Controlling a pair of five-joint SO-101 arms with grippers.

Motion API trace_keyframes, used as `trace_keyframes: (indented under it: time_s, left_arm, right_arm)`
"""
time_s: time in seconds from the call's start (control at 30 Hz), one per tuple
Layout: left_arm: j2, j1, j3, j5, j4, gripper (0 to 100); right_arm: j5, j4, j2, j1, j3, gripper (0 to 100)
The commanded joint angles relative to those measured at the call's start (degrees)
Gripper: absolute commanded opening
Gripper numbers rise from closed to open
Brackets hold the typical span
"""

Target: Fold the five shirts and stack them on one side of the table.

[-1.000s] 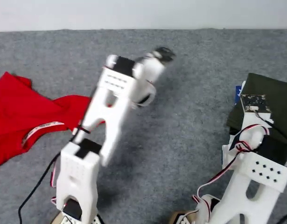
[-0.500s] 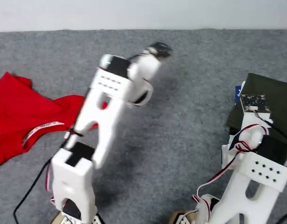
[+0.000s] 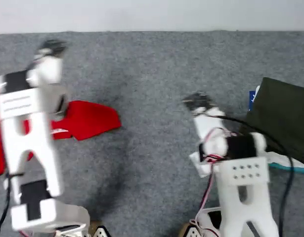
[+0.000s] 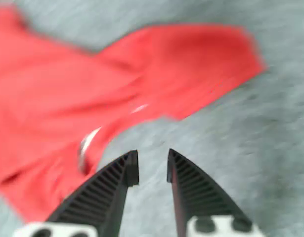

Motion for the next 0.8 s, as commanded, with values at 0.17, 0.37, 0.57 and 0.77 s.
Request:
trace_keyframes:
  time_s: [0.17, 0.37, 0.57, 0.77]
  left_arm:
    - [-4.7, -20.0, 0.7, -5.2, 1.4, 11]
    - [-5.3, -27.0, 0.7, -5.2, 1.4, 11]
    - [-5.3, -31.3, 0.6, -5.2, 1.4, 11]
    - [-5.3, -31.8, 0.6, -5.0, 1.4, 11]
  right_arm:
    - [-0.3, -7.3, 16.7, -19.3, -5.4, 11.3]
    - [-0.2, -12.8, 32.1, -26.2, -17.9, 14.8]
    - [-0.4, -12.4, 51.6, -29.2, -36.6, 25.8]
    - [-0.2, -11.6, 68.5, -29.2, -55.9, 25.8]
